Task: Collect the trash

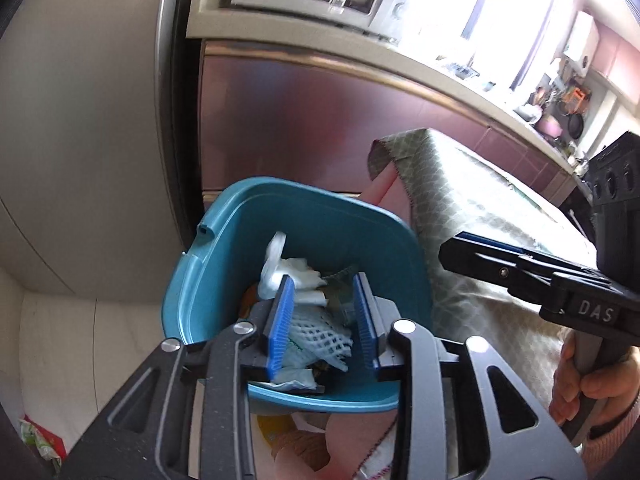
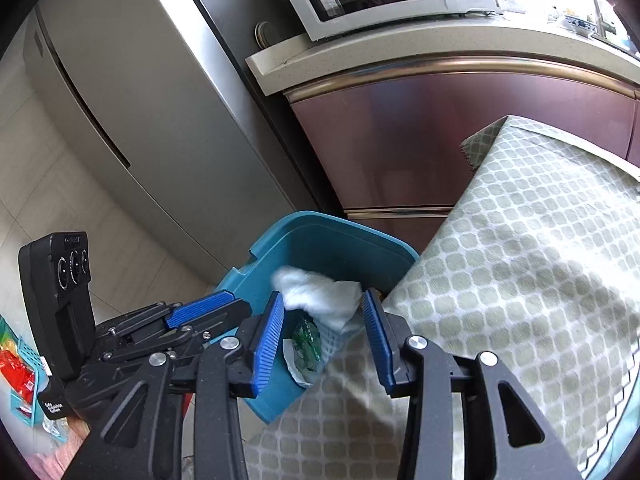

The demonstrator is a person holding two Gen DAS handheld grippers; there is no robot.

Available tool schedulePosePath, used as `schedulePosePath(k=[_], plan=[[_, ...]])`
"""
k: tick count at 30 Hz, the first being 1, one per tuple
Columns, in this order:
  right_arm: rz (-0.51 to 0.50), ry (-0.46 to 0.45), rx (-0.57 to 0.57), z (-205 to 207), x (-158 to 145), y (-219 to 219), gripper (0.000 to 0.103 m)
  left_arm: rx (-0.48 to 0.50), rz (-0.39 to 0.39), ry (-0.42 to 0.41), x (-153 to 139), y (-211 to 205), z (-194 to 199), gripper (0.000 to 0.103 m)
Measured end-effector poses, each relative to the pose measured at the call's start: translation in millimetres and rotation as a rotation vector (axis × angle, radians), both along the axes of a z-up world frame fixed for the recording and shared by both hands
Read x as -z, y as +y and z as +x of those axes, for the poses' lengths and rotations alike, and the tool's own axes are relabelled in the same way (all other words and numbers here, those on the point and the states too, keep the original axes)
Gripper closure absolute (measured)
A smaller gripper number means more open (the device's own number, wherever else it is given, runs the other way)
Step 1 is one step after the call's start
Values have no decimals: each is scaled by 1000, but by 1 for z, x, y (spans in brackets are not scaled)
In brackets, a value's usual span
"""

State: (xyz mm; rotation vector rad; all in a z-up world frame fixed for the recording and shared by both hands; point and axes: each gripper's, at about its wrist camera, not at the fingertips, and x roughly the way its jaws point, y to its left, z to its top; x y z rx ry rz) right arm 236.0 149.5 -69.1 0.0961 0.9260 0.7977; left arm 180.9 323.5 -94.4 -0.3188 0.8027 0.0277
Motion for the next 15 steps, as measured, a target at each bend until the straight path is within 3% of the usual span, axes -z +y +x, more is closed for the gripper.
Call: schedulePosePath(k=[3, 6, 8, 13, 15], plan=[[13, -29, 4, -11, -7, -13, 62, 19, -12, -34, -8, -4, -9, 62], [22, -83, 21, -28, -18, -33, 53, 42, -9, -83, -21, -13, -22, 53], [24, -129, 38, -43, -26, -50, 46, 54, 0, -114, -30, -20, -32, 37], [7, -240, 110, -83, -38, -94, 30, 77, 81, -213, -55, -48, -65, 10], [-12, -286, 151, -97, -42, -109, 22, 81, 103, -249, -61, -59, -77, 6]])
